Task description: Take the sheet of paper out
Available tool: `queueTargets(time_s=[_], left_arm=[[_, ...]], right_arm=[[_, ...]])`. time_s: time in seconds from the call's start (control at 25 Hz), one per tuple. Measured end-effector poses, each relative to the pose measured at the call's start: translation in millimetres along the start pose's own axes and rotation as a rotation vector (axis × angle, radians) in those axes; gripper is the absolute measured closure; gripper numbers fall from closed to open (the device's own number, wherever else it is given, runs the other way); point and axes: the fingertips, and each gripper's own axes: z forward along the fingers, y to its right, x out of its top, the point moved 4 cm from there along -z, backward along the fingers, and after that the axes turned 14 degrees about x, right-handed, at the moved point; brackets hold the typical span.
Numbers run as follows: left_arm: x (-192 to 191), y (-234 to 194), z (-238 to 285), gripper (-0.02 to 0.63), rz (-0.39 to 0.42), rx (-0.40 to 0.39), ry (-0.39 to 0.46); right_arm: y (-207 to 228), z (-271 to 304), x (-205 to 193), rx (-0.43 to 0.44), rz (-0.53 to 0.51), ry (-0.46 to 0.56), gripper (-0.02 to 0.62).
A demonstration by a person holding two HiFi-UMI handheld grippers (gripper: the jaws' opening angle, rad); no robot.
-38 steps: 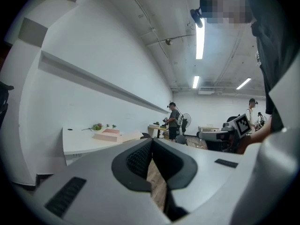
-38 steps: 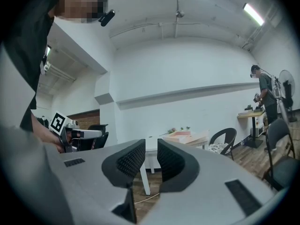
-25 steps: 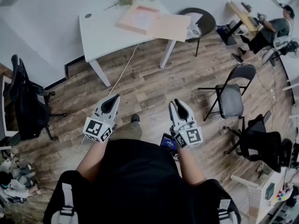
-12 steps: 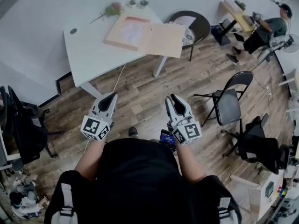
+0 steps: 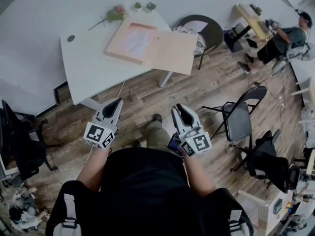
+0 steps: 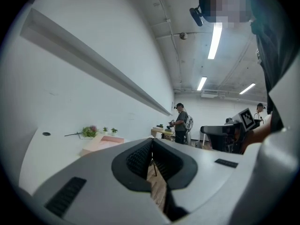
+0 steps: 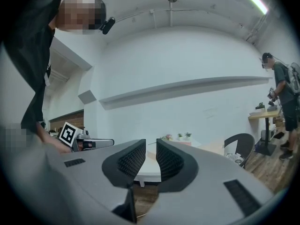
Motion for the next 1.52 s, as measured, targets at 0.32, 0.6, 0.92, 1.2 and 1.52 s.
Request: queueTargets(time_s=[0.32, 0.6, 0.92, 1.2, 1.52], left_arm=[[9.0, -24.7, 73.2, 0.601, 0.011, 0.076, -0.006], [27.1, -37.5, 150.2, 0.601, 0.009, 0.165, -0.02], [43.1, -52.8, 227.9, 0.601, 0.008, 0.273, -0.017], [47.6, -60.2, 273.9, 0.601, 0.009, 0.323, -0.009], [43.1, -98.2, 306.8, 0.601, 0.04, 0.317, -0.036]], right_arm=[[81.9, 59.6, 8.6, 0.074, 0.016, 0.013, 0.52], [161.8, 102.2, 27.7, 0.161, 0.04, 0.0, 0.52], [254.9, 142.2, 38.0, 0.24, 0.113, -0.001, 0.52], [311.0, 185.7, 39.7, 0.281, 0.191, 0.013, 0.511], [352.7, 251.5, 10.9, 0.254, 0.522, -0.022, 0.499]])
